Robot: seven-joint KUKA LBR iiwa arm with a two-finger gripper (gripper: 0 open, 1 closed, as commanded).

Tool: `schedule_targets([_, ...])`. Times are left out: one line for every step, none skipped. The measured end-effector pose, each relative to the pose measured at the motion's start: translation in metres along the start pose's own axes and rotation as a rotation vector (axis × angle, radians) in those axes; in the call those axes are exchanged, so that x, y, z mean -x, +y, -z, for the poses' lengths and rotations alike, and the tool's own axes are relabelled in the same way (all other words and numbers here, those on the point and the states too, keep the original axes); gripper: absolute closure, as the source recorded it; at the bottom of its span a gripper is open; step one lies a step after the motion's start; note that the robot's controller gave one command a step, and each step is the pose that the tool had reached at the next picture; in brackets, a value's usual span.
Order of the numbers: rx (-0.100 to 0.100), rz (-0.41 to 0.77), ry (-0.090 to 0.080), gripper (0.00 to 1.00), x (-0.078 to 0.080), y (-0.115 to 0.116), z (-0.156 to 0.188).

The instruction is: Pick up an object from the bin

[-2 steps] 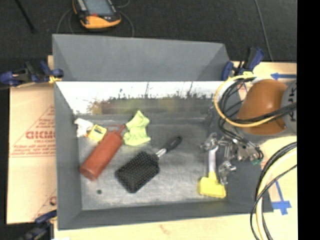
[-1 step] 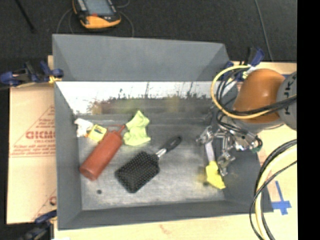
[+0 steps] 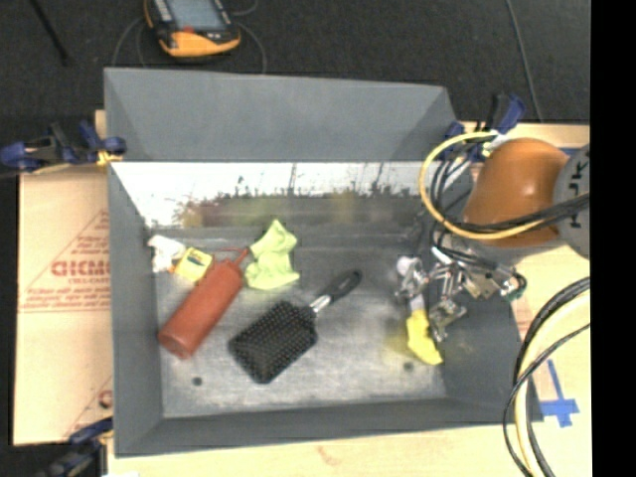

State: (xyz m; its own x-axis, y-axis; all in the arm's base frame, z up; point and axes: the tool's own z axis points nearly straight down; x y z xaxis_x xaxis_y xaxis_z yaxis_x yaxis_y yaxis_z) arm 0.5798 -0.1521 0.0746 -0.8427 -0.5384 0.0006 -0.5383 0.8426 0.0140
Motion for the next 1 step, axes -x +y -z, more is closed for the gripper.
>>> schedule_targets([0.0,0.0,0.0,1.0,0.0,0.0,0.0])
